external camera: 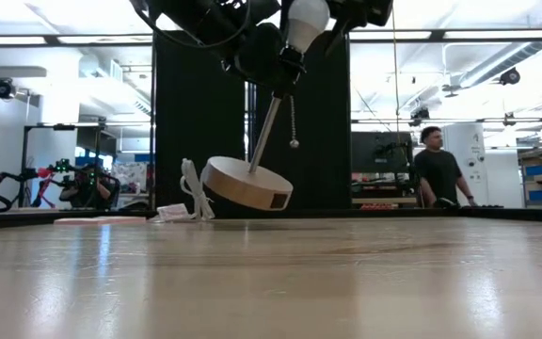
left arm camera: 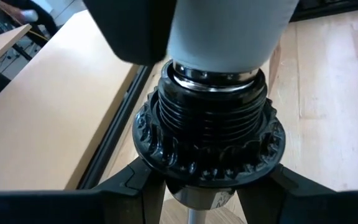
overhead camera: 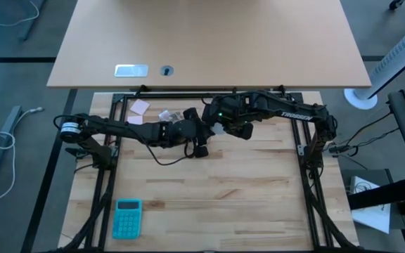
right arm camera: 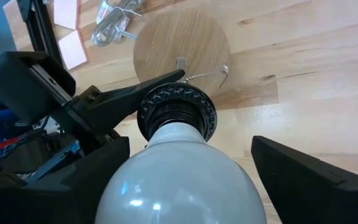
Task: Screw lightbulb
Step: Insert the lightbulb into the lamp
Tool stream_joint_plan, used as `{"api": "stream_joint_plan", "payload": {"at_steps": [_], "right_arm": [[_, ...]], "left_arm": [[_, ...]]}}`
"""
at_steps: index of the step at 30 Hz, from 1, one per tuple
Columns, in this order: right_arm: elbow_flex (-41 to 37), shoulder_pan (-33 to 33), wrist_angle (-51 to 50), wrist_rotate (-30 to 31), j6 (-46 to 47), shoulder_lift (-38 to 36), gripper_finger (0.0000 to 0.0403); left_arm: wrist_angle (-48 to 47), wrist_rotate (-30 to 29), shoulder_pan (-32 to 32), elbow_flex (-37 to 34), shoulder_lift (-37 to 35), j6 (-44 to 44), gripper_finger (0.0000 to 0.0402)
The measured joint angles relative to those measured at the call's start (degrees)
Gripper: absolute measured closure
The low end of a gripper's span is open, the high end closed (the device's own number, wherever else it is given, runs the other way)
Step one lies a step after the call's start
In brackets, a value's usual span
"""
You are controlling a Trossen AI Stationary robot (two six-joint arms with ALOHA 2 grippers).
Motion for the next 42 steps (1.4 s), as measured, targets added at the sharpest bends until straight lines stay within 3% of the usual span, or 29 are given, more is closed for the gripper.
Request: {"api": "stream_joint_plan", "payload": {"at_steps": [42], "right_arm": [[0.2, 0.0, -0.1, 0.1, 0.8, -3.7, 0.0064]], "left_arm": [[-0.2, 0.0, -0.1, 0.0, 0.0, 0.4, 0.0248]]}}
